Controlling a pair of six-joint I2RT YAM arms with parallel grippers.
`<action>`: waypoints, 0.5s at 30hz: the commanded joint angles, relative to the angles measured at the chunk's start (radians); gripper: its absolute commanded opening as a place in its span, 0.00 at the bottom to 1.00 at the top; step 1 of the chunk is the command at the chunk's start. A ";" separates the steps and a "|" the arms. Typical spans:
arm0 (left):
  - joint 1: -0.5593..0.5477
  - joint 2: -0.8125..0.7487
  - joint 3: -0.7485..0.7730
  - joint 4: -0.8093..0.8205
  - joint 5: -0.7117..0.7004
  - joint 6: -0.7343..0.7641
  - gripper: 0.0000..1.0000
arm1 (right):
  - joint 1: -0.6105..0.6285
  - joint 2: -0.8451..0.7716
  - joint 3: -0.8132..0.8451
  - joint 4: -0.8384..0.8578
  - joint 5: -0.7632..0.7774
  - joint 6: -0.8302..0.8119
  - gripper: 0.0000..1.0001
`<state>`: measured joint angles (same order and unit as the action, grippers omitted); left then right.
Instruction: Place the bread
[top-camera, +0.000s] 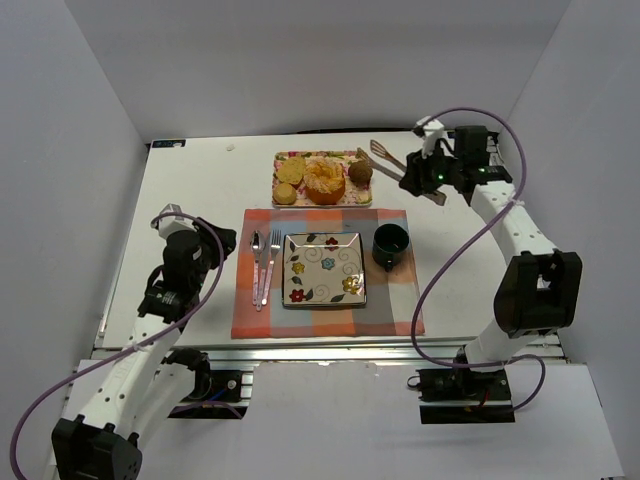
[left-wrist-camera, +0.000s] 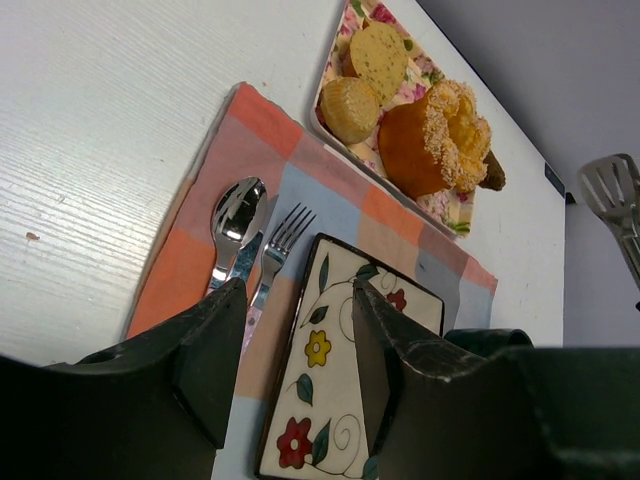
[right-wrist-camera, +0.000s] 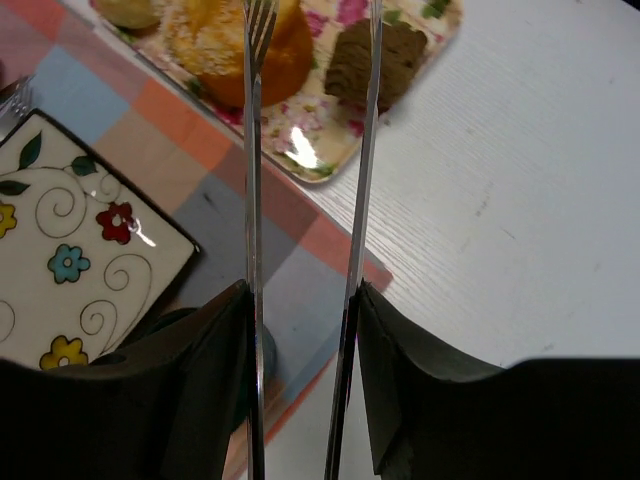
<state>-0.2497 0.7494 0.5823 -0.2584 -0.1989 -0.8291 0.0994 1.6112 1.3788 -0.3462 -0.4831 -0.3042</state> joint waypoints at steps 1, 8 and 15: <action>0.006 -0.033 0.007 -0.016 -0.017 -0.008 0.56 | 0.097 0.004 0.068 -0.040 -0.023 -0.085 0.51; 0.004 -0.042 0.004 -0.031 -0.030 -0.005 0.56 | 0.267 0.019 0.057 -0.037 0.081 -0.269 0.52; 0.006 -0.042 -0.001 -0.028 -0.033 -0.004 0.56 | 0.371 0.121 0.164 -0.076 0.241 -0.348 0.52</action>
<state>-0.2497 0.7223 0.5819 -0.2848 -0.2173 -0.8356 0.4519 1.7008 1.4670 -0.4171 -0.3405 -0.5896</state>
